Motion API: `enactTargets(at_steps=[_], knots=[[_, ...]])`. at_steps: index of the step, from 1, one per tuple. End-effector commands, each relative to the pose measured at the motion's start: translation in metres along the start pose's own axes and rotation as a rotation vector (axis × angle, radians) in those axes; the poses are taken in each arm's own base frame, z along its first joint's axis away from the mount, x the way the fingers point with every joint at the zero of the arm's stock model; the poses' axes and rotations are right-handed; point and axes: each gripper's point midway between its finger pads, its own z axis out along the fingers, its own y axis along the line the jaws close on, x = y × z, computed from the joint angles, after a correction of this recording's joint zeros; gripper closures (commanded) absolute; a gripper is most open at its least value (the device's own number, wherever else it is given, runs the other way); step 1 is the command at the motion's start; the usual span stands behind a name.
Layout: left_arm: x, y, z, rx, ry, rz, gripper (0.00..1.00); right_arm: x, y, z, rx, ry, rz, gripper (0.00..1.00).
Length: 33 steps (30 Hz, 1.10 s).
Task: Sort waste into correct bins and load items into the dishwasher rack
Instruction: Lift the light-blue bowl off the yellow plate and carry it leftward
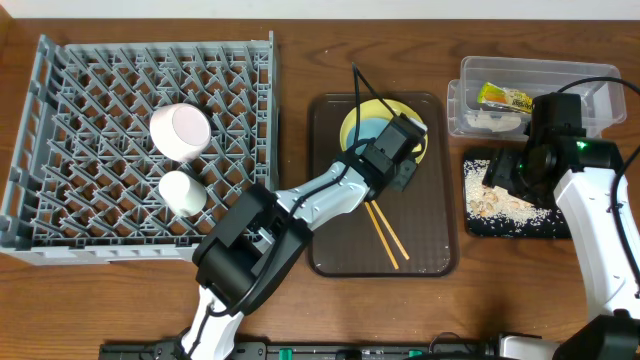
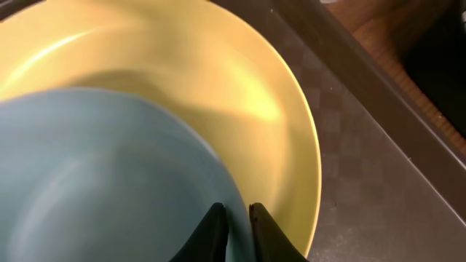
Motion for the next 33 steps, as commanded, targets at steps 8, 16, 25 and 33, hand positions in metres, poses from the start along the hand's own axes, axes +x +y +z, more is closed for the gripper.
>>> enactTargets(at_steps=[8, 16, 25, 33], knots=[[-0.031, -0.002, -0.024, -0.001, -0.074, -0.005, 0.94, -0.007, -0.002, -0.007, 0.000, -0.029, -0.002, 0.30], [-0.058, -0.004, -0.058, 0.018, -0.148, -0.010, 0.94, -0.007, -0.002, -0.007, -0.001, -0.029, -0.002, 0.30], [-0.114, 0.050, -0.167, 0.002, -0.320, -0.100, 0.94, -0.007, -0.002, -0.007, -0.001, -0.029, -0.002, 0.30], [-0.115, 0.142, -0.213, 0.227, -0.358, -0.409, 0.94, -0.007, -0.002, -0.007, -0.001, -0.029, -0.002, 0.30]])
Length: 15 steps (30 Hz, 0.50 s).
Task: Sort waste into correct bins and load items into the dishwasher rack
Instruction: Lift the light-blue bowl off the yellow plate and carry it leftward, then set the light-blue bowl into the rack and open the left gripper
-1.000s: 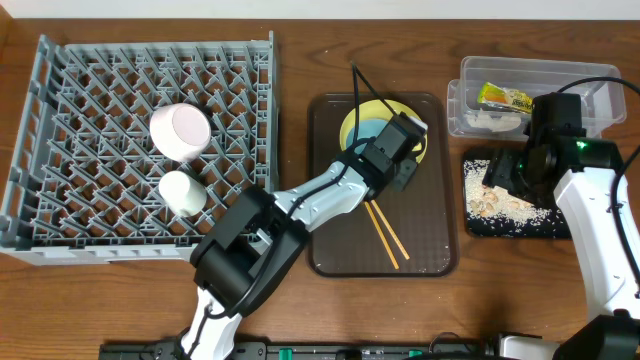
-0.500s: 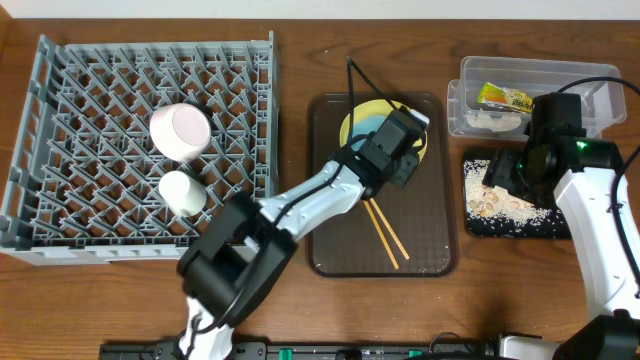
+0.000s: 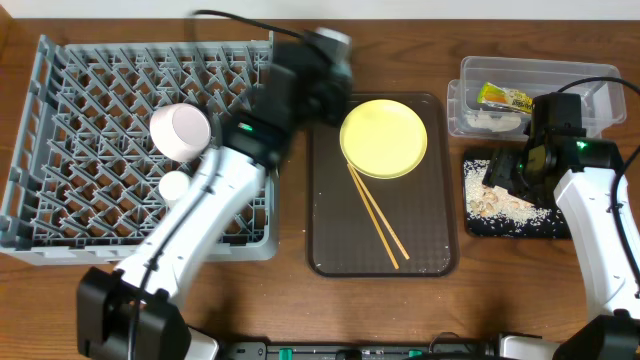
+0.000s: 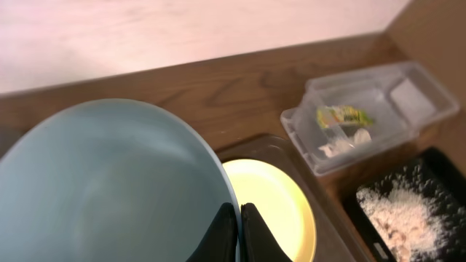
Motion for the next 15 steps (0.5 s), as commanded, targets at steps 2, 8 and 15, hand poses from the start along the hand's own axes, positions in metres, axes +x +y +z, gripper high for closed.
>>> enactTargets(at_steps=[2, 8, 15], knots=[[-0.014, 0.038, -0.021, 0.174, 0.012, -0.227, 0.94, -0.007, -0.002, -0.007, 0.000, -0.028, -0.002, 0.30], [-0.032, 0.103, -0.055, 0.327, -0.051, -0.377, 0.94, -0.007, -0.002, -0.007, 0.000, -0.030, -0.001, 0.30], [-0.025, 0.164, -0.065, 0.467, -0.041, -0.649, 0.94, -0.007, -0.002, -0.007, -0.001, -0.030, -0.001, 0.30]])
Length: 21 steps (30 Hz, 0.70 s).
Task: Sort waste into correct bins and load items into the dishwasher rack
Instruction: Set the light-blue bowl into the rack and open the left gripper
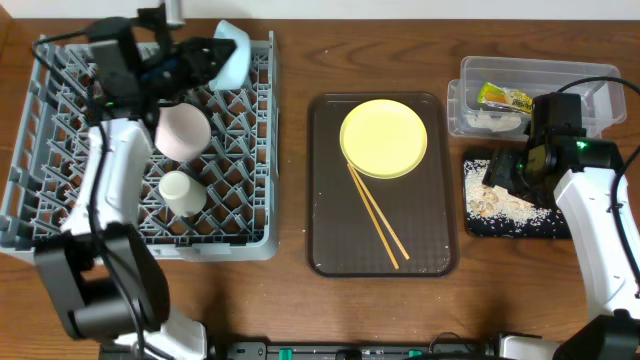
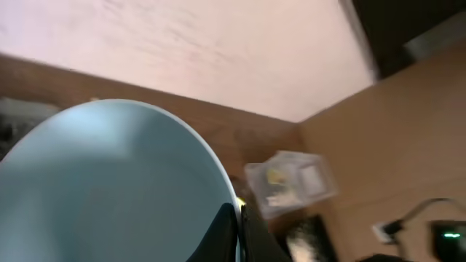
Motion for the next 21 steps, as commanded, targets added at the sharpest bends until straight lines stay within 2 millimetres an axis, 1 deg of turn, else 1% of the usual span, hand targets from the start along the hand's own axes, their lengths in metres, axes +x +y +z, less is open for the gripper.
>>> enactTargets(at_steps=[1, 3, 4, 6, 9, 13, 15, 18, 21], knots=[[0.009, 0.008, -0.006, 0.126, 0.090, -0.216, 0.94, -0.007, -0.002, -0.007, -0.001, -0.029, -0.002, 0.30], [0.010, 0.022, -0.007, 0.141, 0.101, -0.279, 0.94, -0.007, -0.002, -0.007, 0.000, -0.028, -0.002, 0.30], [0.010, 0.032, -0.007, 0.144, 0.104, -0.333, 0.94, -0.007, -0.002, -0.007, 0.000, -0.027, -0.002, 0.31], [0.010, 0.045, -0.006, 0.144, 0.103, -0.398, 0.94, -0.006, -0.002, -0.007, 0.000, -0.027, -0.002, 0.30], [0.008, 0.060, -0.005, 0.141, 0.093, -0.442, 0.94, -0.006, -0.002, -0.007, 0.000, -0.027, -0.002, 0.30], [0.006, 0.072, -0.005, 0.127, 0.072, -0.445, 0.94, -0.006, -0.002, -0.007, 0.000, -0.027, -0.002, 0.30], [0.005, 0.074, -0.005, 0.121, 0.066, -0.447, 0.94, -0.006, -0.002, -0.007, 0.000, -0.027, -0.002, 0.30], [0.006, 0.074, -0.005, 0.122, 0.069, -0.458, 0.94, -0.007, -0.002, -0.007, 0.000, -0.027, -0.002, 0.30], [0.006, 0.070, -0.005, 0.138, 0.083, -0.515, 0.94, -0.007, -0.002, -0.007, 0.000, -0.028, -0.002, 0.30]])
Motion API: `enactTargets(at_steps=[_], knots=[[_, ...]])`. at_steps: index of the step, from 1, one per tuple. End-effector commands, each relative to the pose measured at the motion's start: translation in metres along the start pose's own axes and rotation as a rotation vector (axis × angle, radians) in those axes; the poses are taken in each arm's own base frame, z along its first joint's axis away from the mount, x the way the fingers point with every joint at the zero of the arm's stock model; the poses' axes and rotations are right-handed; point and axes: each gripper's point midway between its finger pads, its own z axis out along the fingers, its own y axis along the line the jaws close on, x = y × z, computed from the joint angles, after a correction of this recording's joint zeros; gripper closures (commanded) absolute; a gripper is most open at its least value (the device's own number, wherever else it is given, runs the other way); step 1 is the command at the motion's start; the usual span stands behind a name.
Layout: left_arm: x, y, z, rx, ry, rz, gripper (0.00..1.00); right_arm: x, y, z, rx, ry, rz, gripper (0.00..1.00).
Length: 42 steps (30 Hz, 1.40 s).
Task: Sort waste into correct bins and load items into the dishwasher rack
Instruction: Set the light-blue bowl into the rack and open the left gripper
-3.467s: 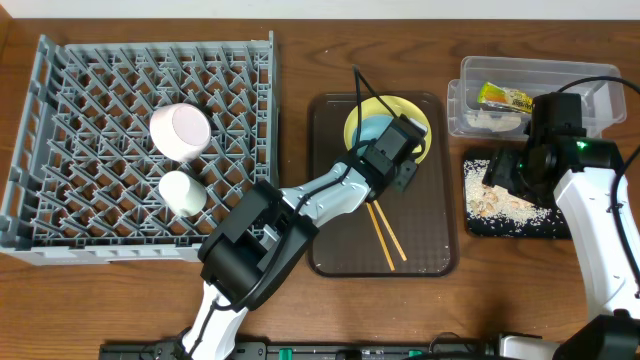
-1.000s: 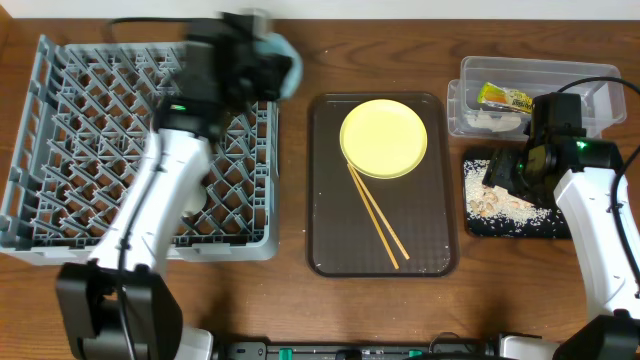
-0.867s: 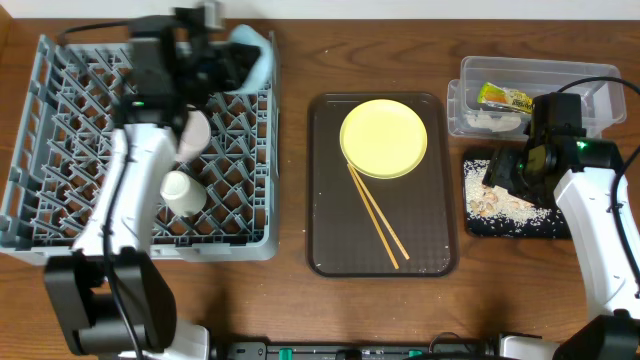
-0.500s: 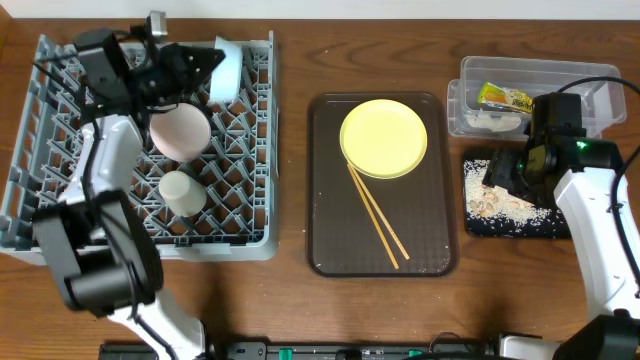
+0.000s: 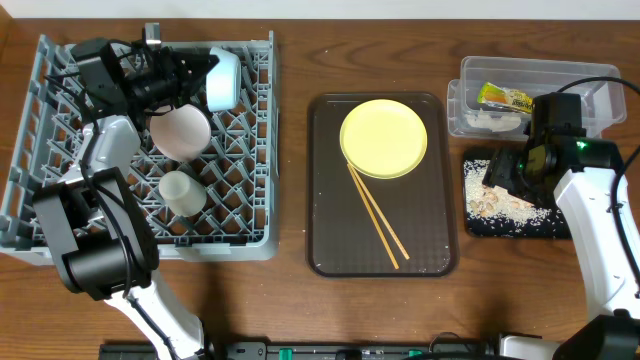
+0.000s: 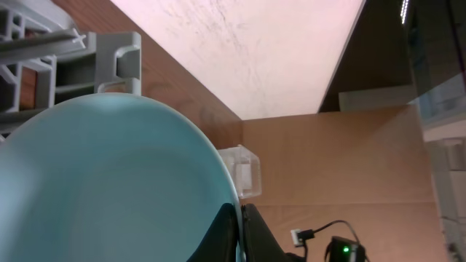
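My left gripper (image 5: 196, 72) is shut on the rim of a light blue bowl (image 5: 222, 78), held on edge over the back right part of the grey dishwasher rack (image 5: 60, 215). The left wrist view is mostly filled by the bowl (image 6: 102, 189), its rim pinched between the black fingers (image 6: 251, 236). A yellow plate (image 5: 383, 137) and a pair of chopsticks (image 5: 373, 215) lie on the brown tray (image 5: 330, 250). My right gripper (image 5: 510, 170) hovers over the black tray of food scraps (image 5: 520, 215); its jaws are hidden from the overhead camera.
Two pale cups (image 5: 181, 131) (image 5: 180, 192) lie in the rack. At the back right stands a clear plastic bin (image 5: 600, 85) with a yellow-green wrapper (image 5: 504, 97) and other scraps inside.
The bowl has come down and a little left from above the rack's back right corner, and now sits on edge among the rack's tines. The right arm has not moved.
My left gripper first gripped the blue bowl's rim as it sat on the yellow plate. Then the bowl was up near the rack's back right, the plate bare. Then it hung over the rack's far edge, and now it is lower in the rack.
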Motion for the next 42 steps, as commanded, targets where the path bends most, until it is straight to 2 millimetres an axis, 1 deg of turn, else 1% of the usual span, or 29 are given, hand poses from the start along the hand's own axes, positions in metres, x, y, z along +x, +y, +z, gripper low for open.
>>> enactTargets(at_steps=[1, 7, 17, 23, 29, 31, 32, 33, 36, 39, 42], knots=[[-0.003, 0.000, 0.000, 0.017, 0.014, -0.072, 0.94, -0.007, -0.002, -0.007, 0.000, -0.028, -0.002, 0.30], [-0.007, 0.002, 0.000, 0.004, -0.011, -0.158, 0.94, -0.007, -0.002, -0.007, 0.000, -0.028, -0.002, 0.30], [-0.029, 0.018, -0.003, -0.069, -0.148, -0.189, 0.94, -0.005, -0.003, -0.007, 0.003, -0.020, -0.002, 0.31], [-0.050, 0.033, -0.018, -0.126, -0.272, -0.198, 0.94, -0.004, -0.003, -0.007, 0.003, -0.019, -0.003, 0.30], [-0.062, 0.039, -0.036, -0.141, -0.326, -0.195, 0.93, -0.005, -0.003, -0.007, 0.003, -0.020, -0.003, 0.30], [-0.064, 0.040, -0.040, -0.149, -0.331, -0.162, 0.83, -0.005, -0.003, -0.007, 0.003, -0.021, -0.003, 0.30], [-0.064, 0.042, -0.041, -0.155, -0.330, -0.158, 0.76, -0.005, -0.003, -0.007, 0.003, -0.021, -0.003, 0.31], [-0.063, 0.045, -0.043, -0.165, -0.328, -0.157, 0.71, -0.005, -0.003, -0.007, 0.003, -0.021, -0.002, 0.30], [-0.058, 0.053, -0.045, -0.194, -0.316, -0.163, 0.62, -0.005, -0.003, -0.007, 0.002, -0.021, -0.003, 0.30], [-0.056, 0.057, -0.047, -0.207, -0.311, -0.153, 0.60, -0.005, -0.003, -0.007, 0.002, -0.021, -0.003, 0.30], [-0.058, 0.056, -0.051, -0.206, -0.320, -0.152, 0.55, -0.005, -0.003, -0.007, 0.003, -0.020, -0.003, 0.30]])
